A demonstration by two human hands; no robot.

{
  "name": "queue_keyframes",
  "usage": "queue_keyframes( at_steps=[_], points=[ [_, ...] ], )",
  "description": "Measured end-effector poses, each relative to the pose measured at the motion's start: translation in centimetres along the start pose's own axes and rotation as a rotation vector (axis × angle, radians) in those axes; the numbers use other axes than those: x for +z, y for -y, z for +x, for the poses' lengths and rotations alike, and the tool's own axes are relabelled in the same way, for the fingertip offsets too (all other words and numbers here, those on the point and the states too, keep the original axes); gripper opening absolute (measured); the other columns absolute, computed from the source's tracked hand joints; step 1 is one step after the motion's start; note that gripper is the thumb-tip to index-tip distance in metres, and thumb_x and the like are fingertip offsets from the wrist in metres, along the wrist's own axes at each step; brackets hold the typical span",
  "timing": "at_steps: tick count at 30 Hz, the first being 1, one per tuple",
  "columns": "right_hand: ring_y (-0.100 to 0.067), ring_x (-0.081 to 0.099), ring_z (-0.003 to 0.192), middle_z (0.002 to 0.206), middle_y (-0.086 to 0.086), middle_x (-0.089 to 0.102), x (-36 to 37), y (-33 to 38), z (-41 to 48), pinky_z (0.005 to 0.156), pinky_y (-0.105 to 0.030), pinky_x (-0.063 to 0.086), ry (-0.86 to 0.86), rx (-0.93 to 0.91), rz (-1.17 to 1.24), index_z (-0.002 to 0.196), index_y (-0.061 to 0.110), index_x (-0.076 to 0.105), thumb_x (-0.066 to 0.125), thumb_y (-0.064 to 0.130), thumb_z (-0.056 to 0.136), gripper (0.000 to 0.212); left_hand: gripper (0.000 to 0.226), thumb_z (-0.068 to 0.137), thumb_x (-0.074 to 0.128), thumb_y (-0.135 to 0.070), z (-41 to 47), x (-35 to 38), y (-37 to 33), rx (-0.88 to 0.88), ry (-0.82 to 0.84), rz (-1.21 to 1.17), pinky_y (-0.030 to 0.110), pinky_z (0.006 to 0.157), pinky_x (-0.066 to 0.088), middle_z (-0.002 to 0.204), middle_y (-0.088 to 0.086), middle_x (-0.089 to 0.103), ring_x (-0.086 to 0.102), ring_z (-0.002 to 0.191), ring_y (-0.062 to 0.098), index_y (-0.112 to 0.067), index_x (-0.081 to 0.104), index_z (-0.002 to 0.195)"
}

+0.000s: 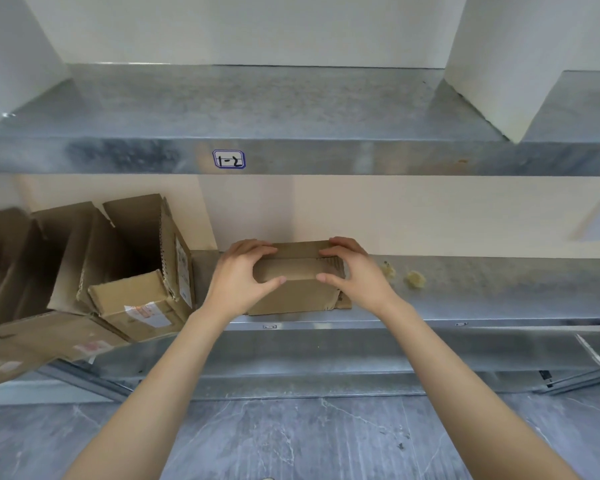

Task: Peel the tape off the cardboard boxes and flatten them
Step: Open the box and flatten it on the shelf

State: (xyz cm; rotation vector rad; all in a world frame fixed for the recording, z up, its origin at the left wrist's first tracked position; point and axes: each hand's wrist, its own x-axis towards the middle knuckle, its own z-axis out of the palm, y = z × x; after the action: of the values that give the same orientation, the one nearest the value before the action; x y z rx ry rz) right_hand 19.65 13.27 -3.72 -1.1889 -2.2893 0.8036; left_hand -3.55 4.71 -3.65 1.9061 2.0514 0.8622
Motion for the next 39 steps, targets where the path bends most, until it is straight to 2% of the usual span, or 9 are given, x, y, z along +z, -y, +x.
queue_keyframes(
  at_steps=[9, 14, 18, 23, 28, 32, 36, 38, 39],
  points=[
    [-0.012, 0.053, 0.115, 0.125, 0.008, 0.049, 0.0, 1.1, -0.3, 0.092, -0.035, 0.047, -0.071, -0.042, 0.033, 0.099, 0.020, 0.056, 0.081, 0.024, 0.076, 0.035, 0.059, 0.078, 0.076, -0.049, -1.7, -1.0, 0.8, -0.069, -0.083, -0.046, 0.035, 0.097, 0.043, 0.130, -0.009, 0.057, 0.047, 0.123, 0.017, -0.026, 0.057, 0.129],
    [-0.016, 0.056, 0.104, 0.119, 0.006, 0.055, 0.1, 1.4, -0.5, 0.080, -0.034, 0.048, -0.121, -0.027, -0.053, 0.085, 0.020, 0.049, 0.081, 0.028, 0.075, 0.034, 0.052, 0.074, 0.064, -0.066, -2.0, -1.0, 0.1, -0.131, -0.091, -0.200, 0.029, 0.092, 0.043, 0.119, -0.015, 0.059, 0.052, 0.114, 0.007, -0.028, 0.066, 0.110],
    [-0.015, 0.057, 0.107, 0.117, 0.006, 0.057, 0.2, 1.0, -0.8, 0.083, -0.036, 0.048, -0.127, -0.022, -0.020, 0.080, 0.019, 0.049, 0.083, 0.025, 0.072, 0.035, 0.024, 0.087, 0.070, -0.044, -1.9, -0.8, -0.5, -0.242, -0.127, -0.336, 0.011, 0.090, 0.034, 0.117, -0.007, 0.063, 0.054, 0.115, 0.007, -0.021, 0.073, 0.091],
    [-0.006, 0.053, 0.110, 0.120, 0.008, 0.054, 0.4, 1.0, -1.1, 0.089, -0.026, 0.044, -0.116, -0.016, 0.011, 0.080, 0.020, 0.054, 0.082, 0.024, 0.074, 0.028, 0.008, 0.089, 0.071, -0.024, -1.8, -0.7, -0.8, -0.286, -0.126, -0.333, -0.007, 0.078, 0.023, 0.126, -0.001, 0.061, 0.049, 0.112, 0.003, -0.018, 0.074, 0.086],
    [0.008, 0.036, 0.127, 0.140, 0.013, 0.038, -0.2, 1.3, -1.7, 0.089, 0.002, 0.024, -0.056, 0.037, 0.080, 0.097, 0.025, 0.065, 0.076, 0.046, 0.078, 0.031, 0.009, 0.088, 0.072, -0.029, -2.5, -0.4, 0.0, -0.242, -0.132, -0.299, 0.007, 0.091, 0.028, 0.135, -0.004, 0.054, 0.046, 0.126, 0.008, -0.021, 0.073, 0.091],
    [0.014, 0.024, 0.133, 0.152, 0.011, 0.033, -0.3, 1.1, -2.1, 0.093, -0.015, 0.029, 0.033, 0.073, 0.059, 0.105, 0.031, 0.065, 0.068, 0.059, 0.079, 0.038, 0.014, 0.088, 0.072, -0.031, -2.9, -0.2, 0.4, -0.209, -0.134, -0.300, -0.006, 0.084, 0.024, 0.142, -0.003, 0.048, 0.040, 0.124, 0.001, -0.019, 0.073, 0.095],
    [0.007, 0.011, 0.145, 0.154, 0.003, 0.035, -0.3, 1.1, -2.1, 0.107, -0.024, 0.032, 0.089, 0.083, 0.099, 0.117, 0.034, 0.062, 0.070, 0.060, 0.077, 0.048, 0.020, 0.087, 0.072, -0.032, -3.1, -0.3, 0.8, -0.166, -0.043, -0.288, 0.005, 0.082, 0.038, 0.153, -0.003, 0.037, 0.048, 0.117, -0.006, -0.021, 0.071, 0.103],
    [0.000, 0.010, 0.147, 0.159, 0.000, 0.026, -0.7, 1.4, -2.2, 0.111, -0.034, 0.036, 0.129, 0.096, 0.090, 0.128, 0.035, 0.057, 0.074, 0.058, 0.075, 0.060, 0.029, 0.087, 0.072, -0.036, -3.1, -0.5, 0.9, -0.157, 0.011, -0.263, 0.010, 0.083, 0.038, 0.158, -0.003, 0.030, 0.046, 0.099, -0.014, -0.022, 0.070, 0.111],
    [-0.003, 0.011, 0.148, 0.160, -0.001, 0.021, -0.8, 1.6, -2.1, 0.111, -0.037, 0.037, 0.150, 0.104, 0.077, 0.132, 0.034, 0.054, 0.075, 0.057, 0.074, 0.066, 0.032, 0.087, 0.072, -0.039, -3.1, -0.6, 1.0, -0.149, 0.041, -0.255, 0.010, 0.086, 0.037, 0.160, -0.003, 0.026, 0.046, 0.105, -0.010, -0.023, 0.069, 0.115]
  ],
)
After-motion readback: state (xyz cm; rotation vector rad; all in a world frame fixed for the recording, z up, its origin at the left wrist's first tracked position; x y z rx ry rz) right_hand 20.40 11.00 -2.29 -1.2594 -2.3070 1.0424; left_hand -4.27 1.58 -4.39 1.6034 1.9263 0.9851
